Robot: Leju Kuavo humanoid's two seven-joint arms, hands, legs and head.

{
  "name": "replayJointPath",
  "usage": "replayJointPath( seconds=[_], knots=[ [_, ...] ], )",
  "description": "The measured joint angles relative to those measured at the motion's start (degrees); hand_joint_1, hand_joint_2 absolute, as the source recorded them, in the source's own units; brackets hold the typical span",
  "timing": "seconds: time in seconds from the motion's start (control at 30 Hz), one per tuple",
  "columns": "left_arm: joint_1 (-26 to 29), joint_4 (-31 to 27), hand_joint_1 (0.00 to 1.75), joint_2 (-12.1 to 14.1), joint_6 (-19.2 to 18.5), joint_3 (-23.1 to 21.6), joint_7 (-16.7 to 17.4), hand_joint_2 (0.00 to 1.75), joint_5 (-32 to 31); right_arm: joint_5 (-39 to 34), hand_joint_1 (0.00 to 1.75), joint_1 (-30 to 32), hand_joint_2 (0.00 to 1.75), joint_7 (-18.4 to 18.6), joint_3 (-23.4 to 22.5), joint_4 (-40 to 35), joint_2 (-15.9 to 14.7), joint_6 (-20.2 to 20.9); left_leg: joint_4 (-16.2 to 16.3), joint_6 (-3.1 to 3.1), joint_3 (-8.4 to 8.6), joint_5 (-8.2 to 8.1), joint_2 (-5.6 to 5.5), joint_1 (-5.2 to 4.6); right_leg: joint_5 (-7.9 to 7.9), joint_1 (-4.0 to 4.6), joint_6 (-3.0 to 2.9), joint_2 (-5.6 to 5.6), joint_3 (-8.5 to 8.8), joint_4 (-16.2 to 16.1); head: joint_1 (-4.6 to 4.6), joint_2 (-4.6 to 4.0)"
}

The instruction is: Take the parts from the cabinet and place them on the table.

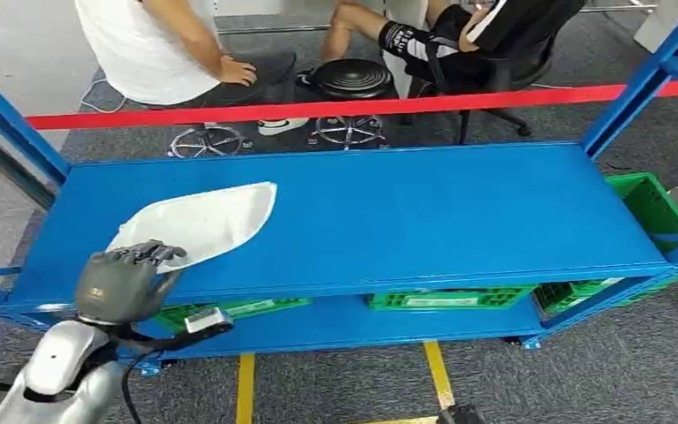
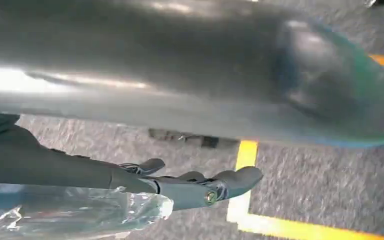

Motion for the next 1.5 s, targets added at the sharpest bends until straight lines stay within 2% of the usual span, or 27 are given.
replayJointPath(
  seconds=[0.07, 0.13, 0.23, 0.27, 0.33, 0.43, 0.5, 0.57, 0.63, 0.73, 0.77, 0.8, 0.83, 0.93, 0.97, 1.0, 1.03, 1.1, 1.13, 1.17, 1.23, 1.27, 1.3, 1.33, 1.43, 1.47, 1.5],
  knots=[
    [3.5, -3.1, 1.75, -0.1, 2.4, -0.9, 0.0, 1.75, 1.1, -1.2, 0.0, 0.3, 0.0, -1.0, -1.2, 0.1, 0.2, 0.8, 0.1, 0.04, -0.11, -0.02, 0.35, -0.08, -4.48, -0.22, 0.33, -0.14, -3.7, 9.7, -0.02, 0.0],
    [6.7, -5.5, 1.75, -0.2, 4.9, -2.1, 0.1, 1.75, 2.3, -2.3, 0.0, 0.6, 0.0, -1.8, -2.4, 0.2, 0.2, 0.8, 0.2, 0.01, -0.14, -0.03, 0.75, -0.02, -4.66, -0.32, 0.74, -0.19, -4.47, 12.6, 0.02, 0.0],
    [9.9, -7.3, 1.75, -0.1, 7.5, -3.9, 1.2, 1.75, 2.5, -2.9, 0.0, 0.7, 0.0, -2.5, -3.9, 0.2, 0.2, 0.7, 1.1, -0.68, -0.35, -0.46, 1.41, 0.6, 1.77, -0.73, 1.39, -1.57, 2.94, -0.2, 0.0, 0.0],
    [10.7, -7.6, 1.75, 0.0, 8.5, -4.4, 2.1, 1.75, 1.9, -3.0, 0.0, 0.4, 0.0, -2.8, -4.3, 0.2, 0.3, 0.4, 1.7, -1.3, -0.48, -0.74, 1.71, 0.53, 0.34, -0.43, 1.89, -3.32, 5.1, -4.2, 0.09, 0.0],
    [12.0, -8.1, 1.75, 0.2, 9.5, -5.3, 3.8, 1.75, 0.7, -3.3, 0.0, 0.3, 0.0, -3.2, -5.0, 0.2, 0.6, 0.0, 2.3, -1.91, -0.61, -0.87, 2.06, 0.0, 1.33, -0.34, 0.02, -2.74, 4.65, -3.0, 0.15, 0.0],
    [13.5, -8.4, 1.75, 0.7, 9.8, -6.5, 5.3, 1.75, 0.9, -3.3, 0.0, 0.4, 0.0, -3.5, -5.6, 0.2, 0.7, 0.0, 2.6, -2.66, -0.93, -0.66, 3.01, 0.17, 1.41, -0.4, -1.71, -1.36, 3.37, -2.8, 0.07, 0.0],
    [14.3, -8.8, 1.75, 0.7, 9.9, -6.8, 5.2, 1.75, 2.4, -3.0, 0.0, 0.4, 0.0, -3.6, -6.0, 0.2, 0.4, 1.0, 6.0, -3.04, -2.38, -5.12, 1.03, 0.26, 2.28, -0.42, -2.76, -0.62, 2.52, -2.9, 0.0, 0.0],
    [14.8, -9.0, 1.75, 0.6, 9.9, -6.8, 4.1, 1.75, 4.5, -3.4, 0.0, 0.5, 0.0, -3.9, -6.7, 0.2, 0.2, 1.3, 14.7, -2.94, -5.45, -10.85, 0.23, 0.14, 3.19, -0.24, -3.09, 0.23, 1.22, -2.8, 0.0, 0.0],
    [15.7, -9.0, 1.75, 0.3, 9.9, -6.2, 2.1, 1.75, 6.7, -3.9, 0.0, 0.6, 0.0, -4.2, -7.4, 0.2, 0.2, 0.4, 19.9, -2.54, -6.65, -12.73, 0.13, 0.07, 4.17, -0.04, -3.04, 1.37, -0.08, -2.8, 0.0, 0.0],
    [17.0, -9.0, 1.75, -1.4, 9.9, -3.8, -3.9, 1.75, 8.0, -4.0, 0.0, 0.7, 0.0, -4.6, -8.3, 0.2, 0.6, -0.3, 10.6, -1.37, -0.26, -6.88, -0.75, -0.18, 5.8, 0.1, -2.69, 3.34, -1.81, -2.8, -0.02, 0.0],
    [17.3, -9.0, 1.75, -2.3, 9.9, -2.9, -5.8, 1.75, 8.4, -3.9, 0.0, 0.6, 0.0, -4.6, -8.3, 0.2, 0.6, -0.1, 5.8, -0.87, 2.88, -5.69, -2.37, -0.26, 6.37, 0.01, -2.46, 3.98, -2.26, -2.8, -0.02, 0.0],
    [17.4, -9.0, 1.75, -3.4, 9.9, -1.9, -8.0, 1.75, 8.9, -3.8, 0.0, 0.6, 0.0, -4.6, -8.3, 0.2, 0.6, 0.7, 2.0, -0.51, 4.96, -7.16, -4.6, -0.26, 6.9, 0.23, -1.98, 4.42, -2.8, -2.8, 0.02, 0.0],
    [17.8, -9.0, 1.75, -4.3, 10.0, -1.2, -9.4, 1.75, 9.0, -3.7, 0.0, 0.7, 0.0, -4.6, -8.4, 0.2, 0.3, 1.1, 2.3, -1.23, 4.61, -6.35, -4.37, -0.29, 7.59, 0.08, -1.62, 4.98, -2.71, -3.2, 0.13, 0.0],
    [18.6, -9.0, 1.75, -6.9, 10.0, 1.4, -13.4, 1.75, 10.7, -3.5, 0.0, 1.3, 0.0, -4.5, -8.9, 0.2, -0.2, 1.7, 1.9, -0.33, 3.94, -5.21, -3.05, -0.58, 9.72, -0.15, 0.02, 6.63, -3.0, -4.7, -0.19, 0.0],
    [18.5, -9.0, 1.75, -7.6, 10.0, 2.2, -14.9, 1.75, 11.9, -3.4, 0.0, 1.5, 0.0, -4.4, -9.1, 0.3, -0.5, 1.7, 1.6, 0.16, 3.34, -4.52, -2.07, -0.26, 8.87, -0.27, -0.03, 5.08, -3.11, -4.2, -0.22, 0.0],
    [18.8, -9.0, 1.75, -8.4, 10.0, 3.1, -16.6, 1.75, 13.3, -3.3, 0.0, 1.5, 0.0, -4.3, -9.3, 0.3, -0.5, 1.7, 1.6, 0.77, 2.64, -3.92, -1.6, -0.36, 5.29, 0.08, 0.15, 1.88, -4.17, -2.3, 0.35, 0.0],
    [19.1, -9.0, 1.75, -9.0, 10.1, 3.7, -18.1, 1.75, 14.8, -3.3, 0.0, 1.6, 0.0, -4.3, -9.4, 0.3, -0.5, 1.6, 1.6, 0.93, 2.04, -3.4, -0.97, -0.51, 1.42, 0.07, 0.43, 0.51, -5.23, 1.3, 0.42, 0.0],
    [19.6, -9.0, 1.75, -10.2, 10.1, 5.0, -21.1, 1.75, 16.7, -3.3, 0.0, 1.4, 0.0, -4.3, -9.7, 0.3, -0.5, 1.6, 1.7, 1.08, 0.75, -2.3, 0.67, -0.71, -4.09, 0.04, 0.85, -0.24, -6.87, 10.2, 0.46, 0.0],
    [19.6, -9.0, 1.75, -11.0, 10.1, 5.7, -22.4, 1.75, 16.7, -3.3, 0.0, 1.4, 0.0, -4.3, -9.7, 0.3, -0.5, 1.5, 1.7, 1.05, 0.01, -1.75, 1.39, -0.77, -4.24, 0.04, 1.02, -0.28, -6.98, 13.3, 0.52, 0.0],
    [19.7, -9.0, 1.75, -11.9, 10.0, 6.6, -23.7, 1.75, 16.7, -3.5, 0.0, 1.4, 0.0, -4.2, -9.8, 0.3, -0.5, 0.9, 1.8, 1.01, -0.78, -1.16, 2.15, -0.86, -2.46, 0.04, 1.12, -0.31, -5.93, 14.1, 0.5, 0.0],
    [19.8, -9.0, 1.75, -13.3, 10.1, 7.7, -25.1, 1.75, 17.9, -3.9, 0.0, 1.5, 0.0, -4.2, -10.5, 0.3, -0.1, 0.0, 1.9, 0.79, -1.99, -0.24, 3.48, -0.99, 1.47, 0.05, 0.98, -0.92, 0.02, 8.2, 0.52, 0.0],
    [19.8, -9.0, 1.75, -13.8, 10.1, 8.1, -25.2, 1.75, 18.7, -4.0, 0.0, 1.4, 0.0, -4.3, -10.8, 0.3, 0.1, -0.5, 2.0, 0.6, -2.42, 0.11, 3.94, -1.01, 1.7, 0.1, 0.83, -2.05, 4.28, 2.8, 0.48, 0.0],
    [19.8, -9.0, 1.75, -14.3, 10.1, 8.4, -25.3, 1.75, 19.4, -4.1, 0.0, 1.1, 0.0, -4.4, -10.9, 0.3, 0.4, -0.9, 2.3, 0.29, -2.52, 0.34, 4.34, -1.27, -0.87, 0.33, 0.75, -4.3, 8.04, -2.9, 0.57, 0.0],
    [19.8, -9.0, 1.75, -14.5, 10.1, 8.6, -25.4, 1.75, 20.3, -4.3, 0.0, 0.9, 0.0, -4.5, -11.2, 0.3, 0.6, -1.2, 2.5, 0.02, -2.63, 0.58, 4.78, -1.4, -1.88, 0.86, 0.07, -4.39, 10.23, -6.3, 0.52, 0.0],
    [19.1, -9.0, 1.75, -15.3, 10.1, 9.0, -25.6, 1.75, 21.7, -4.0, 0.0, 1.3, 0.0, -4.5, -11.7, 0.3, 0.4, 0.0, 2.2, -0.86, -2.49, 1.76, 6.29, -1.14, -0.99, 1.09, -1.58, -3.11, 8.38, -5.9, 0.59, 0.0],
    [19.0, -9.0, 1.75, -15.6, 10.1, 9.1, -25.6, 1.75, 22.2, -4.0, 0.0, 1.6, 0.0, -4.4, -12.1, 0.4, 0.3, 0.4, 2.4, -1.35, -2.94, 1.53, 5.81, -1.1, -0.02, 0.64, -2.33, -2.77, 7.85, -6.3, 0.59, 0.0],
    [19.0, -9.0, 1.75, -15.8, 10.1, 9.2, -25.6, 1.75, 22.4, -4.0, 0.0, 1.6, 0.0, -4.2, -12.3, 0.4, 0.1, 0.7, 3.5, -1.87, -3.42, -1.17, 3.37, -0.98, 0.73, 0.6, -2.66, -2.32, 7.02, -6.3, 0.46, 0.0]
  ],
)
